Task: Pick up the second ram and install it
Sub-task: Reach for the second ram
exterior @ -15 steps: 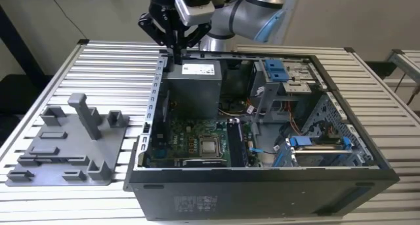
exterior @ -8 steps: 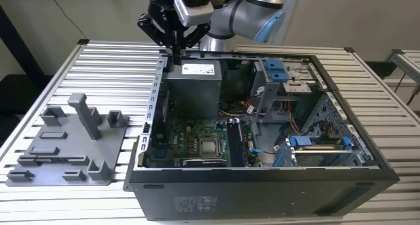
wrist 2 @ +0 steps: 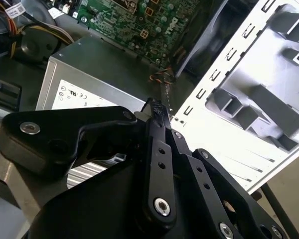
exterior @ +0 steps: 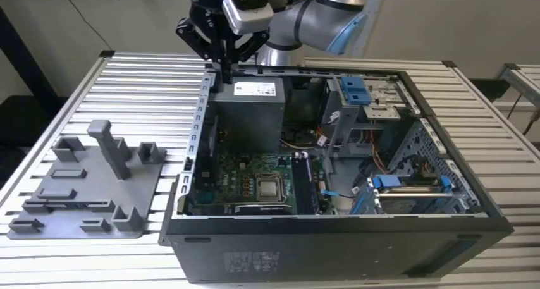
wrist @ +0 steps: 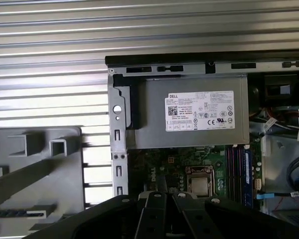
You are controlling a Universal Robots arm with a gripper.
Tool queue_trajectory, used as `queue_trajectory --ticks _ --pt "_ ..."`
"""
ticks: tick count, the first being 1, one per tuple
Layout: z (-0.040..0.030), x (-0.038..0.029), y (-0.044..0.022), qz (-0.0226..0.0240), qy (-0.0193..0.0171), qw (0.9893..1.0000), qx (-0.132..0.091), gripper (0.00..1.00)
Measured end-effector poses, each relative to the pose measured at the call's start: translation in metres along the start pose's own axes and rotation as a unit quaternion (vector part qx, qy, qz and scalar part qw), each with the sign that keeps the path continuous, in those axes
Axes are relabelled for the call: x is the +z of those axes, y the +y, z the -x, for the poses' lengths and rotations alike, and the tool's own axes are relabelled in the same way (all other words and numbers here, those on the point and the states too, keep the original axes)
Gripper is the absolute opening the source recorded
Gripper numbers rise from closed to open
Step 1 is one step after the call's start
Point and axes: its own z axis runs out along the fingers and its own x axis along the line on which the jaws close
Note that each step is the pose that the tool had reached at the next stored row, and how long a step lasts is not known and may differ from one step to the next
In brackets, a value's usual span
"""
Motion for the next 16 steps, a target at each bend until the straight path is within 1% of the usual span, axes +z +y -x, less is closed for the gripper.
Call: queue_trajectory --ticks 16 --pt "-0.0032 0.0018 -0.0003 -0.0001 0.0007 1.0 0.0 0.11"
